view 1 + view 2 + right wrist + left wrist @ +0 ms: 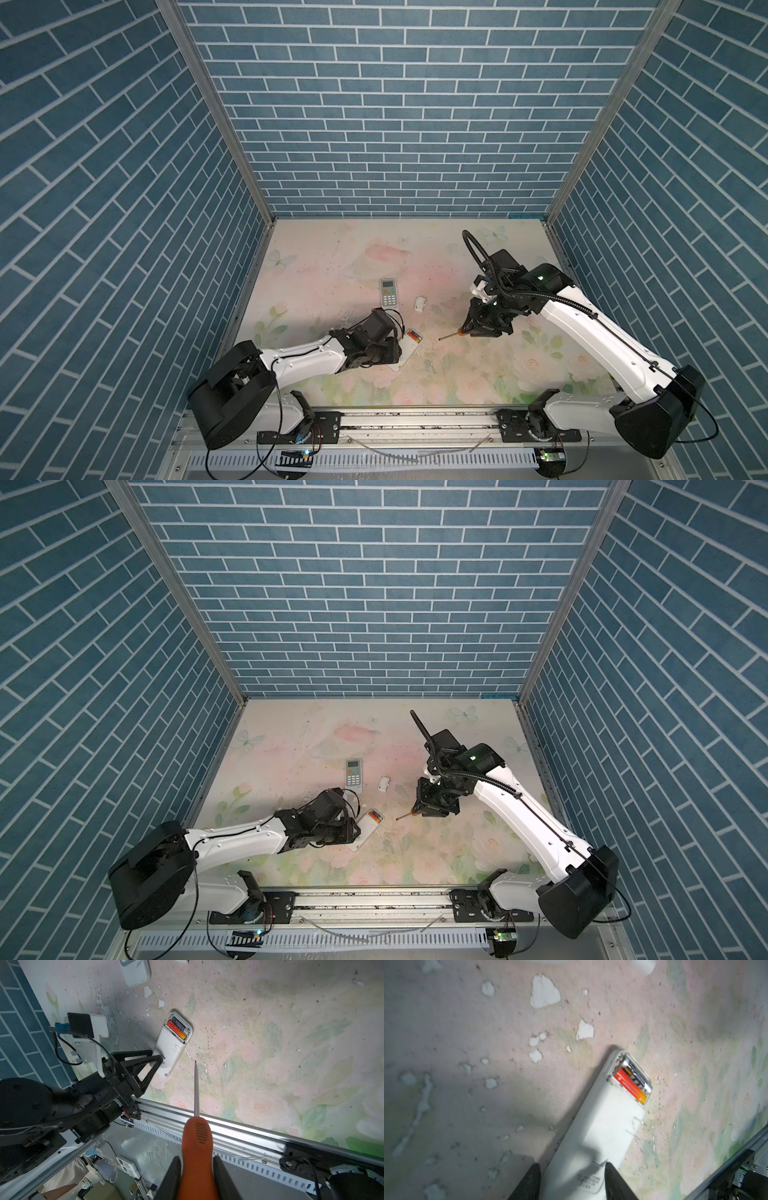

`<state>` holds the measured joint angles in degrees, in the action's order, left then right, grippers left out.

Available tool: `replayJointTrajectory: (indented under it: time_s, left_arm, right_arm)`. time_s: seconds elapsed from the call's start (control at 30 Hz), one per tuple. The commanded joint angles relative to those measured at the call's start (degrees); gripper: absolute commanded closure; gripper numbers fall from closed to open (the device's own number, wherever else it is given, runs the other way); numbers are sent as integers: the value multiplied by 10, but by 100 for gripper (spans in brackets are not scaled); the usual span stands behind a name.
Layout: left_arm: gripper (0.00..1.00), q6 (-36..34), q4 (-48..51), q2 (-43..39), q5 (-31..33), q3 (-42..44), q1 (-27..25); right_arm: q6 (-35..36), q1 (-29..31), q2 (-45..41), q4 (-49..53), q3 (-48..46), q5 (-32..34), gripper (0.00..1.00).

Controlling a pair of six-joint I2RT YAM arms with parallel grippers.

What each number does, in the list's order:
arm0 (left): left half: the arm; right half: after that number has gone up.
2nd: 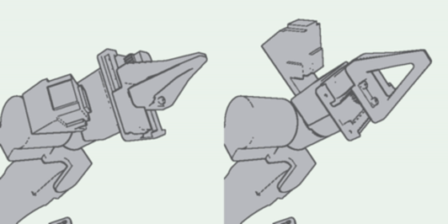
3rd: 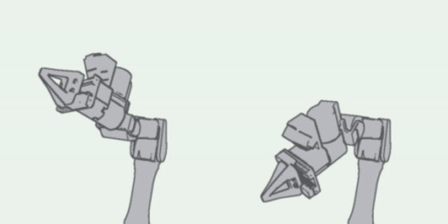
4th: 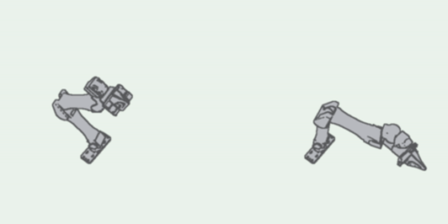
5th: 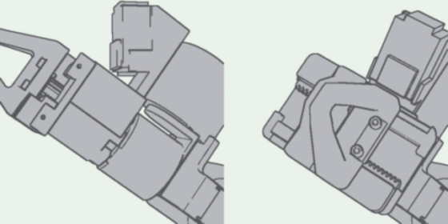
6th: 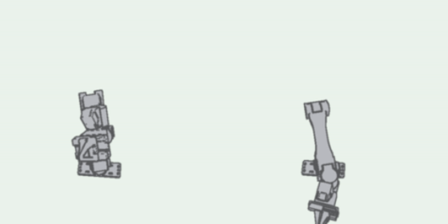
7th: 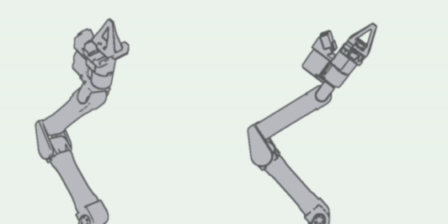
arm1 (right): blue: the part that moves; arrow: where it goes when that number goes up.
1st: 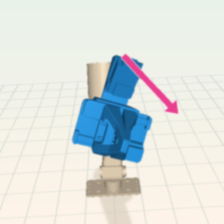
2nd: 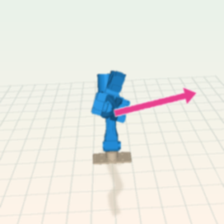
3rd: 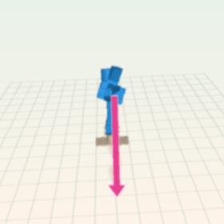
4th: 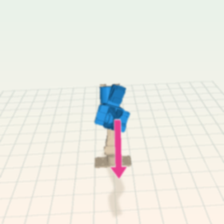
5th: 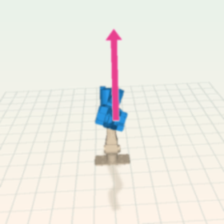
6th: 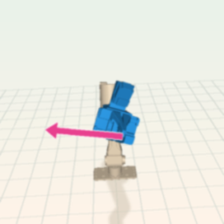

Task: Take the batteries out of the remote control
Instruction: 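Grasp the opened remote's end with the left gripper while the right gripper lowers the screwdriver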

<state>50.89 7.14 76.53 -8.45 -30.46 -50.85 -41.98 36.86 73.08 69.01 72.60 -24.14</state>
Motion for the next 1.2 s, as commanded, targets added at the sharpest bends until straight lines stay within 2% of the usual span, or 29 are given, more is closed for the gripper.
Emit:
replayJointTrajectory:
  time_s: [0.0,0.2,0.43,0.7,0.93,1.17]
  left_arm:
    - [48,36,20,-6,19,9,-17]
    - [41,1,88,-22,44,-34,-18]
    - [37,-87,114,33,22,-82,-22]
    - [35,-154,164,78,37,-120,-49]
    - [35,-164,148,102,46,-118,-62]
    - [40,-161,103,108,46,-78,-64]
  right_arm:
    - [6,5,3,8,-6,4,100]
    - [17,6,21,8,4,3,100]
    - [11,8,46,10,35,17,100]
    - [-39,17,44,-10,43,33,100]
    - [-101,27,41,-62,17,41,100]
    - [-194,29,27,-166,-32,50,100]
